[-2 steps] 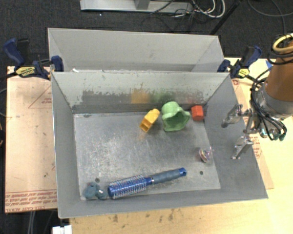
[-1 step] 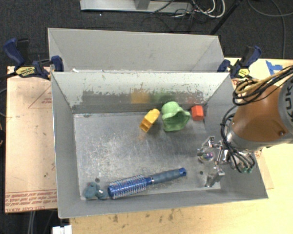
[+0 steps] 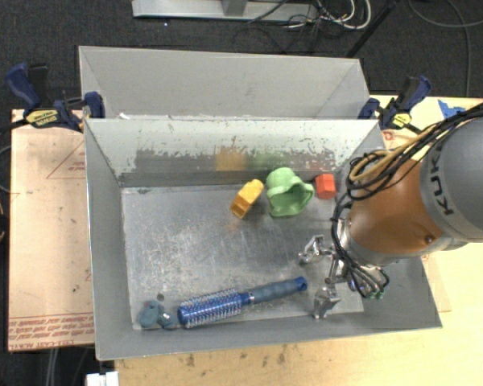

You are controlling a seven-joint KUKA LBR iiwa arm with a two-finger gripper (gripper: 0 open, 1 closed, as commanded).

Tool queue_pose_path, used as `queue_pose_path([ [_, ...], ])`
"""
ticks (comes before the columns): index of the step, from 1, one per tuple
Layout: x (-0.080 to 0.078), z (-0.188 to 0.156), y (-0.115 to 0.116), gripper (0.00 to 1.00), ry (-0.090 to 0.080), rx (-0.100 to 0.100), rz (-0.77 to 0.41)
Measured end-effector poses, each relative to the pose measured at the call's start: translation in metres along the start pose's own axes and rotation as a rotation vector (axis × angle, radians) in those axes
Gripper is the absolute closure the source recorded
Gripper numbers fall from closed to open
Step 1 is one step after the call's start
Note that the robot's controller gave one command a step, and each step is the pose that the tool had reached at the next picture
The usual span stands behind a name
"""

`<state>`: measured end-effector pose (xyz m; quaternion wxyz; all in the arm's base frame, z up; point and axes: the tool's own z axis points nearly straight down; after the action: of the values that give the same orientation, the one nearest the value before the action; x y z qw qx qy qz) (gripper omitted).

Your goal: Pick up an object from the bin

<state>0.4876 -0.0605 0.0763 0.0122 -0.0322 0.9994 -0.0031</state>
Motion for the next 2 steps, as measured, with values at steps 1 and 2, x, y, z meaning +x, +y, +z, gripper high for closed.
queue_pose_path([
  [1,-0.0071,-0.0027,0.065,0.0,0.001,-0.005,-0.283],
  [2,-0.005,-0.0022,0.0664,1.0,0.01,-0.009,-0.285],
])
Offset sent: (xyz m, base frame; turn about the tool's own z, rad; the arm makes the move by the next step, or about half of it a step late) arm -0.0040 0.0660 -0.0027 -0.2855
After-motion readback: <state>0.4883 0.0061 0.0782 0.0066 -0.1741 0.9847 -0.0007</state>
